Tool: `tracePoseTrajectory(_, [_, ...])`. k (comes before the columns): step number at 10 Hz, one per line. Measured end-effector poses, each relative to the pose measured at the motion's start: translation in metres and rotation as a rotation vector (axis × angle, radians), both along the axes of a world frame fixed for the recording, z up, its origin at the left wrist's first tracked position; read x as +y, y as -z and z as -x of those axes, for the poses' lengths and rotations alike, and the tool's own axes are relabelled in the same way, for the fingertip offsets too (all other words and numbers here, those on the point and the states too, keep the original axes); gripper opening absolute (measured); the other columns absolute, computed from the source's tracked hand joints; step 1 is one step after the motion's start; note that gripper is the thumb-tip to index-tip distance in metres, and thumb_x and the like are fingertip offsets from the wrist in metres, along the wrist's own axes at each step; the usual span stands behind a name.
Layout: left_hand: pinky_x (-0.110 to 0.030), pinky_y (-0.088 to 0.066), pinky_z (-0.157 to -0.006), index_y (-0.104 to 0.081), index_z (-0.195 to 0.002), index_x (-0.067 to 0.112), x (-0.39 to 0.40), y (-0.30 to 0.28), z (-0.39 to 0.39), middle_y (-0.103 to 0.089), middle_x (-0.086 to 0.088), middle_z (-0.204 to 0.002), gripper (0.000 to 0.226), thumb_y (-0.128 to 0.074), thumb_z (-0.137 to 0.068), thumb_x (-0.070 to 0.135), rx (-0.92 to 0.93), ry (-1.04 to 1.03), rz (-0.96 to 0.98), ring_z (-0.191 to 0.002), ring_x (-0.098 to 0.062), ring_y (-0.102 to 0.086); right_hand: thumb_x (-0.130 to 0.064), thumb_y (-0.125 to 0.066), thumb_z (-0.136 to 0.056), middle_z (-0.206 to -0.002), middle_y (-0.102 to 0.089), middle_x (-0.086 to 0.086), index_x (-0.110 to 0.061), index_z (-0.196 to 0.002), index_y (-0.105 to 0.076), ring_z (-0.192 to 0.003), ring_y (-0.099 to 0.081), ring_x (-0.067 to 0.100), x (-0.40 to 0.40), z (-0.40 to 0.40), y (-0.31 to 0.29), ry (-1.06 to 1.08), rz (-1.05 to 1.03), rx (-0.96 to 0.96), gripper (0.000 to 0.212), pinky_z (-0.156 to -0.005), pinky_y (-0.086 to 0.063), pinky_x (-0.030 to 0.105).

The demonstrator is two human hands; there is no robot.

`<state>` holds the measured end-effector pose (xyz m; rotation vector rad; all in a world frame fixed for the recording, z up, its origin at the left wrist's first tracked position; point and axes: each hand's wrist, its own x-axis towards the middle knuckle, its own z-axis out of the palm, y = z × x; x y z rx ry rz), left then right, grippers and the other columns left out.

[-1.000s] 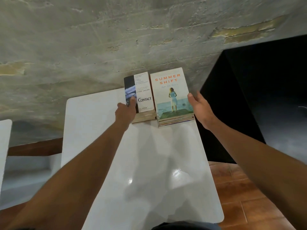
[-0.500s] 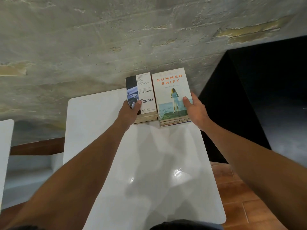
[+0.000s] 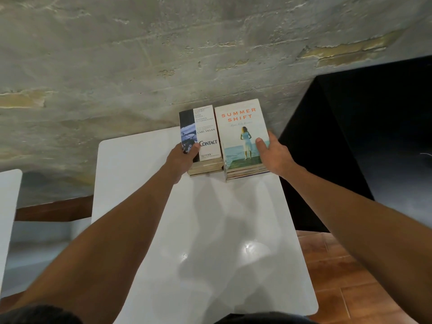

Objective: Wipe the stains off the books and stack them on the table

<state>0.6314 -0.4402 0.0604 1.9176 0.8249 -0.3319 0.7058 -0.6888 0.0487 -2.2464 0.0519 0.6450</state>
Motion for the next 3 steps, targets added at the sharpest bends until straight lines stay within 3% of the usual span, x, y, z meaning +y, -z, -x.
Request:
tracePoseTrajectory(1, [-0.041, -0.045, -0.099, -0.05, -0.142, 0.013, 0.007, -0.002, 0.003, -0.055, -0.011, -0.141, 0.059, -0.046, -0.101, 0.055, 0.087, 0.03, -0.116, -0.121, -0.027, -0.054, -0.051, -0.041, -0.102, -0.145, -0.041, 0.015, -0.019, -0.153, -0.015, -0.107, -0.063, 0.027, 0.0, -0.002, -0.005, -0.07, 0.251, -0.042, 0.066, -0.061, -0.056, 0.032])
tracePoseTrajectory(2, [-0.041, -0.033, -0.115, -0.035, -0.153, 0.006, 0.011, -0.015, 0.005, -0.036, -0.014, -0.159, 0.07, -0.04, -0.103, 0.055, 0.126, 0.099, -0.263, -0.143, -0.033, -0.037, -0.046, -0.048, -0.1, -0.156, -0.02, 0.019, -0.018, -0.155, -0.007, -0.132, -0.045, 0.038, 0.003, -0.004, -0.016, -0.178, 0.419, -0.161, 0.074, -0.091, -0.054, 0.048])
tracePoseTrajectory(3, [-0.037, -0.031, -0.114, -0.041, -0.15, 0.006, 0.012, -0.041, 0.009, -0.039, -0.013, -0.157, 0.065, -0.04, -0.104, 0.052, 0.079, 0.165, -0.355, -0.143, -0.03, -0.037, -0.039, -0.051, -0.1, -0.153, -0.027, 0.02, -0.015, -0.149, -0.022, -0.134, -0.04, 0.039, 0.02, -0.006, -0.043, -0.291, 0.43, -0.232, 0.062, -0.103, -0.047, 0.054])
